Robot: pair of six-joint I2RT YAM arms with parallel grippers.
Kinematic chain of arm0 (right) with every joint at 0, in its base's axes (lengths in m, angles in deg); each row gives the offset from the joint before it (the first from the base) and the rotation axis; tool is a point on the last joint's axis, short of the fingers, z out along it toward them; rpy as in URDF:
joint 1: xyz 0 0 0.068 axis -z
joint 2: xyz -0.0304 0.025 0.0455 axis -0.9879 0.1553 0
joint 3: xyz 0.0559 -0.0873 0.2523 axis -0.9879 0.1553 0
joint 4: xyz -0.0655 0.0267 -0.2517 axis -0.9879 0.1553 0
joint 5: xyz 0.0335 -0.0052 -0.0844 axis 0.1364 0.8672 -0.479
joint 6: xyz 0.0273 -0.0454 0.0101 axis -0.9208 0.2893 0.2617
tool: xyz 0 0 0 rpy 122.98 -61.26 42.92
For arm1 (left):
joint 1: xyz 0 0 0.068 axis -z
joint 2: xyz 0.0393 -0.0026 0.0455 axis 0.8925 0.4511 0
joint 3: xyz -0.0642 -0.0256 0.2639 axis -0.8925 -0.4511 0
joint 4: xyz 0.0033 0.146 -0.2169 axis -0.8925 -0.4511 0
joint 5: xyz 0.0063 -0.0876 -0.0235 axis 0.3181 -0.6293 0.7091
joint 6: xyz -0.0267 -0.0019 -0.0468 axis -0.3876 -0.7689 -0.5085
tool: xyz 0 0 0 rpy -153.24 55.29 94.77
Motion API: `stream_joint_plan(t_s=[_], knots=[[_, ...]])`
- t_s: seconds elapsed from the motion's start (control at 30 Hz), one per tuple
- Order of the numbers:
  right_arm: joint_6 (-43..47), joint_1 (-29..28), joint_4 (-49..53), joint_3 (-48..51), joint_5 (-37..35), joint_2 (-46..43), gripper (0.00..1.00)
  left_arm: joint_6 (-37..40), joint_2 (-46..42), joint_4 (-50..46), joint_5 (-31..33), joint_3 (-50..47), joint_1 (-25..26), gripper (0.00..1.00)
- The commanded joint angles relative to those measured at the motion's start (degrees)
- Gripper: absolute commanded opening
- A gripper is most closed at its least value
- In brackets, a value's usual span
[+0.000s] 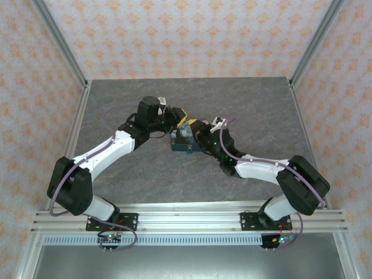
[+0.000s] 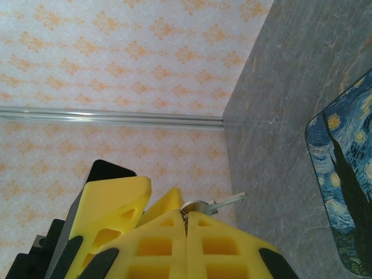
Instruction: Unlock a padlock with a key
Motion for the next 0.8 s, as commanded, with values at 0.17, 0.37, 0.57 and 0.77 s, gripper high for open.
stream_joint_plan(t_s=[0.17,0.37,0.57,0.77], knots=[[0.01,-0.27,-2.43,0.64,-0.8,0.46,0.0,-0.23,0.79,2.22,-0.53,-0.66,0.3,0.18],[0.03,-0.27,-2.7,0.84,-1.15,0.18,0.0,-0.19,1.0,2.22,0.08,-1.38,0.45,0.19],[-0.11,-0.27,-2.79,1.13,-1.46,0.04,0.0,-0.18,1.05,2.46,0.27,-1.33,1.0,0.18],[-0.39,-0.27,-3.4,1.22,-1.68,0.08,0.0,-0.26,1.23,2.62,0.61,-1.5,2.03,0.18]])
